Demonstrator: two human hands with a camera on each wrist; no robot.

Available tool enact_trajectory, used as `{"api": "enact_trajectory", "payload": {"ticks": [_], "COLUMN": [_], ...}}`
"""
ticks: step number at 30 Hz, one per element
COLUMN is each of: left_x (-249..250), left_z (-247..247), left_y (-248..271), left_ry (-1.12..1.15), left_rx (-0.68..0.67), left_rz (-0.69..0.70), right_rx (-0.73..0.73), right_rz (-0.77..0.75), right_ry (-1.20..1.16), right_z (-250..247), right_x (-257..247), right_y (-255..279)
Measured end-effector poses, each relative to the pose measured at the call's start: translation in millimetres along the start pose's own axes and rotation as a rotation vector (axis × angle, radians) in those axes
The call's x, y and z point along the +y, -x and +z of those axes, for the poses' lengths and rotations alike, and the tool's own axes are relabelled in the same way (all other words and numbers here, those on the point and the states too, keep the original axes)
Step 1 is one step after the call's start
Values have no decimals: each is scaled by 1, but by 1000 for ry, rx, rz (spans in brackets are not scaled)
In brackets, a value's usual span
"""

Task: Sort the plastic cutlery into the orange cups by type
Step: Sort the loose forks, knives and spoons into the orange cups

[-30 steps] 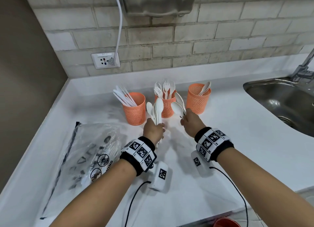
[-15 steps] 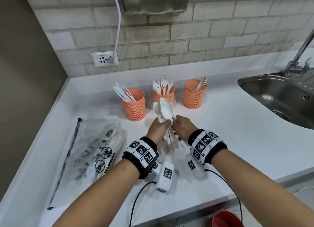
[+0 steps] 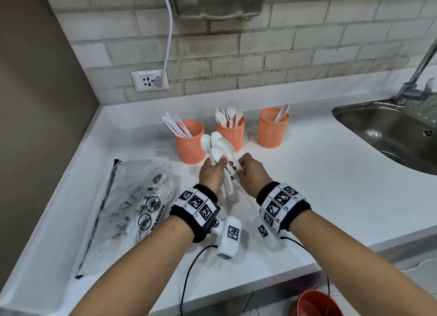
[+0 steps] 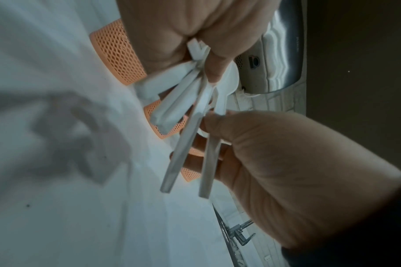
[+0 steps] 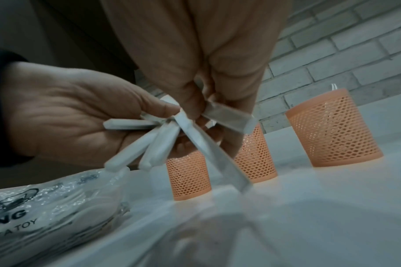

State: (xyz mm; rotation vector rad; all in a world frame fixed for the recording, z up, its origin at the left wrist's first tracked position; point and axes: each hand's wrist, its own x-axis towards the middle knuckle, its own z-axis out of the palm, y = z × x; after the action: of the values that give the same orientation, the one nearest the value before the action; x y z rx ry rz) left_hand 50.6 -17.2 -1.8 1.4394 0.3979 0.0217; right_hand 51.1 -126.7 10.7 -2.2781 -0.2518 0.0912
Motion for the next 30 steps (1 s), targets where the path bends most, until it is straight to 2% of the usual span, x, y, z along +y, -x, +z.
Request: {"api": "enact_trajectory", "payload": {"ticks": [3,6,11,14,17,21,24,27,30], "left_x": [-5,-5,6,10,14,22,28,31,23], "left_z": [-6,-12,-18,-15,-10,-7,-1,9,24], "left_y": [-4,-8,-4,-4,-5,-9,-13,-13,-14], "left_ry": [38,35,79,123,166,286,336,292,196], "left_rx": [14,5,38,35,-33,-77,-88,-60,-74], "left_rz": [27,21,5,9,13,13,82,119,180], "right_rx": [67,108,199,146,85,145,148,101,131], "right_rz": [-41,-10,11,-23,-48,-68,-96,-143,-147], "right_ry": [-130,-308,-401,-358,-318,-313,-239,-179,-225], "right_z": [4,9,14,14,15,13,4,-6,-16], "right_x": [-2,-3,-4,-8,-11,-11,-10,-7,1], "right_y": [-1,0,-1,-1,-2,-8,-14,-21,-28]}}
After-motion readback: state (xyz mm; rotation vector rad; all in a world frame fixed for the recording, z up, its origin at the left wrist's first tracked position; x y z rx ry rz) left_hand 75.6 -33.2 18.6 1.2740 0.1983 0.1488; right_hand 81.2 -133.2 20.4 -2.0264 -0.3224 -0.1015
